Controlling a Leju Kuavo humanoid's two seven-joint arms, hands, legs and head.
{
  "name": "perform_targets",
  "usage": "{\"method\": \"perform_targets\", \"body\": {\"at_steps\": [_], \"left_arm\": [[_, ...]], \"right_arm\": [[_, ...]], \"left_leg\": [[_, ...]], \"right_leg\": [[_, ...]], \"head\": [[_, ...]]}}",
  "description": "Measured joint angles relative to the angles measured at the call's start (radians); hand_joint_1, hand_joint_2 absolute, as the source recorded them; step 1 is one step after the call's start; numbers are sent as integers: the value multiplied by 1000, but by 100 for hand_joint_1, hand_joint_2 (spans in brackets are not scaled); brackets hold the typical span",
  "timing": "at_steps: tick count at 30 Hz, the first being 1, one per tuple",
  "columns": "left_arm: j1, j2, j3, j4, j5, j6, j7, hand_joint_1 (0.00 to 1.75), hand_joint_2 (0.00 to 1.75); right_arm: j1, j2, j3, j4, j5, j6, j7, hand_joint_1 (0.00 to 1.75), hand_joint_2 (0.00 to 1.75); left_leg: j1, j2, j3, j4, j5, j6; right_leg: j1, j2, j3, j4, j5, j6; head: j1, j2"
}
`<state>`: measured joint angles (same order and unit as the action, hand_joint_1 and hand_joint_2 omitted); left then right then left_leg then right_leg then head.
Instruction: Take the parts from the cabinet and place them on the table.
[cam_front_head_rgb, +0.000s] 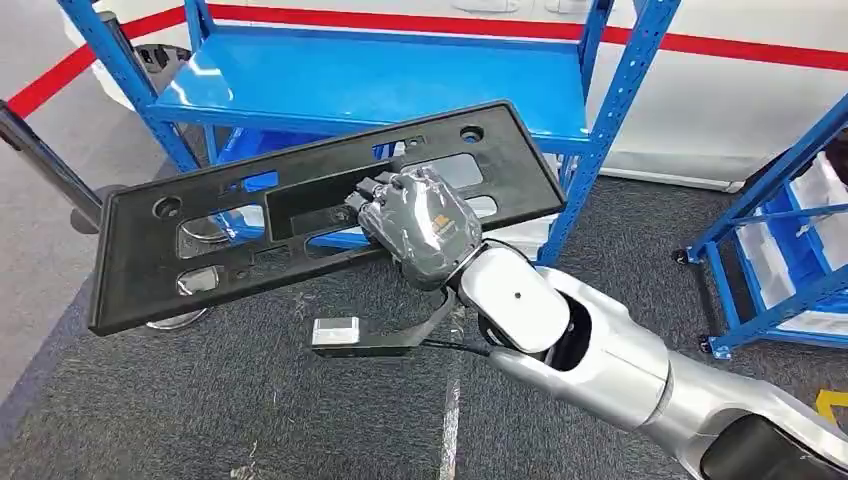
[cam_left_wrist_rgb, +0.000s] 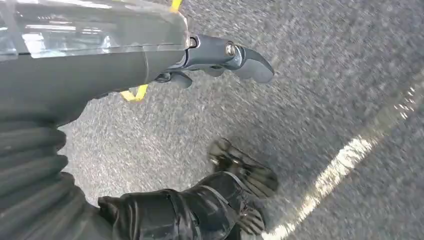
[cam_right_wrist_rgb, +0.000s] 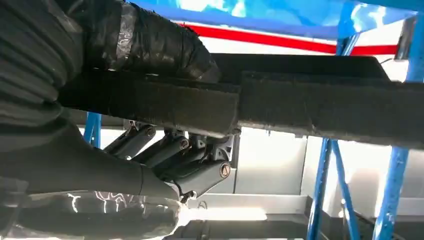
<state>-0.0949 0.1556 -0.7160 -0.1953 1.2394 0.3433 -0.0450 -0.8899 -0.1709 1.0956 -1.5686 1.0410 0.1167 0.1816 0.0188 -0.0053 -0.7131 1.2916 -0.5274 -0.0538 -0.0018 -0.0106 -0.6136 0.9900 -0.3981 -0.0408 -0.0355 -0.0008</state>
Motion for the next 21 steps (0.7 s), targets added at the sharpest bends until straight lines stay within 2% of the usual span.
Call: {"method": "perform_targets", "body": {"at_steps": [1,2,3,4,5,7,8,9,10,11,12,13,14,15,16,17,18,19,20,21], "left_arm": [[0,2,0,0,0,0,0,0,175],[0,2,0,0,0,-1,0,0,175],[-2,2,0,0,-1,-2,0,0,175],[-7,1,0,0,-8,-4,3,0,175],[-7,2,-1,0,-18,-5,4,0,175],[-5,2,-8,0,-33,-8,6,0,175],[-4,1,-14,0,-35,-10,7,0,175],[-6,0,-19,0,-35,-10,9,0,175],[-8,0,-23,0,-36,-11,11,0,175],[-7,-1,-24,0,-35,-12,14,0,175],[-6,-1,-24,0,-35,-12,17,0,175],[-6,-1,-24,0,-34,-12,20,0,175],[-7,-1,-25,0,-32,-12,26,0,175],[-7,-1,-26,0,-31,-12,30,0,175],[-7,-1,-26,0,-31,-11,33,0,175],[-6,-1,-26,0,-27,-11,35,0,175],[-7,-2,-26,0,-26,-11,35,0,175],[-7,-11,-26,0,-25,-11,35,0,175],[-8,-11,-26,0,-24,-11,35,0,175],[-6,-11,-26,0,-22,-10,34,0,175]], "right_arm": [[2,0,0,0,0,0,0,175,175],[2,0,0,1,0,0,0,175,175],[2,0,0,1,0,0,0,175,175],[2,0,-1,1,0,-1,1,175,175],[5,0,-1,1,0,-1,1,175,175],[6,-1,-1,2,0,0,2,175,175],[9,-1,-1,2,-1,0,4,175,175],[11,-3,-1,4,-1,0,3,175,175],[12,-3,-1,5,-1,0,4,175,175],[13,-3,-1,5,-1,0,4,175,175],[15,-4,-1,5,-1,0,4,175,175],[16,-4,-1,5,-1,1,7,175,175],[18,-5,-1,5,2,3,9,175,175],[20,-5,-1,5,5,8,11,175,175],[20,-5,-1,6,10,11,15,175,175],[20,-6,-1,6,13,14,18,175,175],[19,-6,-1,6,16,16,19,175,175],[15,-6,-2,6,18,18,20,175,175],[14,-5,-2,5,18,18,20,175,175],[14,-6,-2,5,19,19,21,175,175]], "left_leg": [[4,0,38,-39,42,-7],[10,0,91,-109,72,-13],[16,0,147,-195,59,-21],[4,-3,196,-263,16,-22],[3,-7,196,-270,11,6],[-2,-8,184,-262,18,19],[3,-5,166,-270,30,32],[8,2,164,-271,42,47],[6,1,150,-273,54,56],[5,4,136,-271,66,66],[3,4,122,-271,77,69],[1,4,107,-270,87,70],[-2,4,93,-267,97,70],[-5,4,79,-266,107,69],[-8,4,66,-265,116,69],[-11,3,55,-265,126,68],[-13,2,47,-265,135,67],[-8,3,42,-265,141,65],[-11,3,40,-265,147,58],[-6,3,42,-273,157,50]], "right_leg": [[-5,0,-18,12,5,5],[-9,0,-36,24,9,11],[-11,0,-52,39,13,18],[-7,2,-66,47,17,24],[-5,2,-66,50,23,30],[-6,2,-67,45,42,42],[-2,4,-73,43,51,49],[-8,10,-85,53,36,53],[-6,10,-101,88,-22,57],[-6,11,-118,154,-91,57],[-6,11,-136,233,-149,59],[-7,10,-148,303,-180,59],[-7,10,-148,350,-182,58],[-6,10,-131,355,-155,53],[-4,11,-97,324,-120,47],[2,11,-39,252,-85,35],[9,13,24,167,-76,19],[17,14,79,81,-113,-3],[20,12,111,17,-129,1],[24,13,106,26,-116,8]], "head": [[1,0],[0,0],[0,0],[-4,0],[0,0],[-3,0],[3,0],[1,0],[8,0],[13,0],[16,0],[17,0],[17,0],[18,0],[19,0],[19,0],[18,0],[16,0],[15,0],[19,0]]}}
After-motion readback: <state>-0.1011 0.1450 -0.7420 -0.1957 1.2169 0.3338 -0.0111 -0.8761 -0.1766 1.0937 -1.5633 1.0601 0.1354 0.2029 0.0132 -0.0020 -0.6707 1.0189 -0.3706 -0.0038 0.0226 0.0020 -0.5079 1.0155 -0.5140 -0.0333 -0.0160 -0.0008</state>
